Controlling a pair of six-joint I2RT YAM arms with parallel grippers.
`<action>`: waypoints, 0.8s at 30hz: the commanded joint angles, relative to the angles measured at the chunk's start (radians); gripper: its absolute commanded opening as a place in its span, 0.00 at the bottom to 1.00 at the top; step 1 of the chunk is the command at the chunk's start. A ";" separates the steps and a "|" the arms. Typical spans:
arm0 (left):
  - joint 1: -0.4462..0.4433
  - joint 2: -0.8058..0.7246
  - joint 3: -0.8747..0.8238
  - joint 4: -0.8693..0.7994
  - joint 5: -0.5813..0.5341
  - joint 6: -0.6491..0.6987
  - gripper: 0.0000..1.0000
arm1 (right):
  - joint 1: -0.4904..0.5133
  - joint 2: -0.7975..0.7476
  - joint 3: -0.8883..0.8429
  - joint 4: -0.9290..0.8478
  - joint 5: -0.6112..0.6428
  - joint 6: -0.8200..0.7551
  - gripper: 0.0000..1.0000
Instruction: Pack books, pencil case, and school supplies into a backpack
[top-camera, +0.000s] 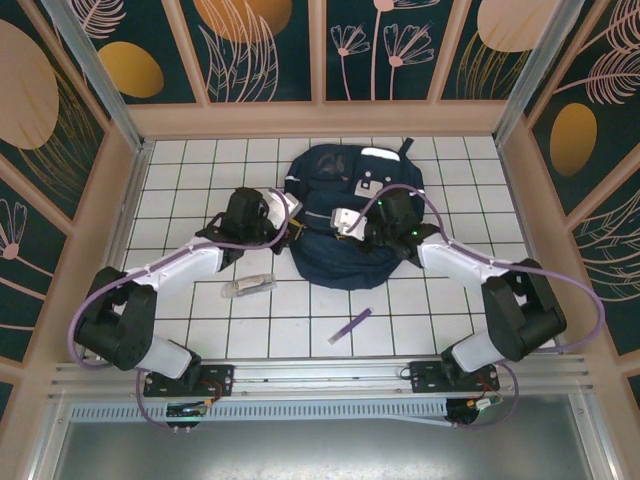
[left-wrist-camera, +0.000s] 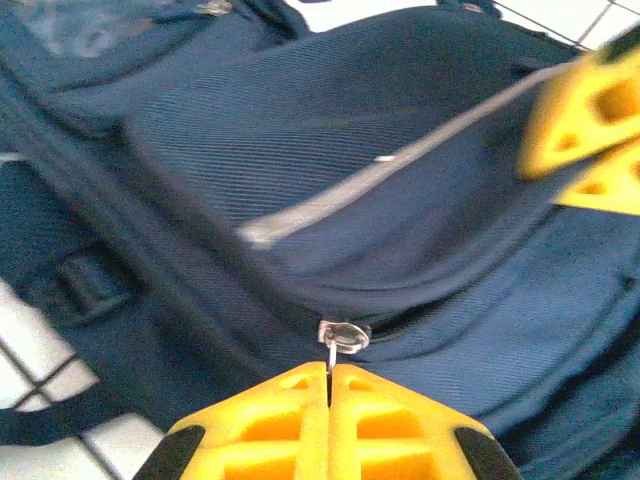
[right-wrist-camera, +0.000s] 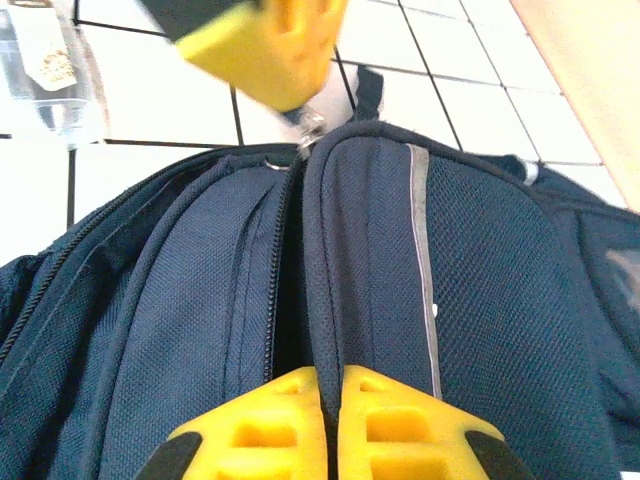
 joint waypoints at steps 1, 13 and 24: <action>0.062 -0.018 -0.016 0.021 -0.147 0.057 0.00 | -0.021 -0.074 -0.059 -0.020 -0.064 -0.089 0.00; 0.122 0.198 0.148 0.041 0.138 0.130 0.03 | -0.016 -0.125 -0.121 0.019 -0.159 -0.139 0.00; 0.030 0.041 -0.087 0.066 0.355 0.414 0.51 | -0.041 -0.142 -0.099 0.007 -0.201 -0.127 0.00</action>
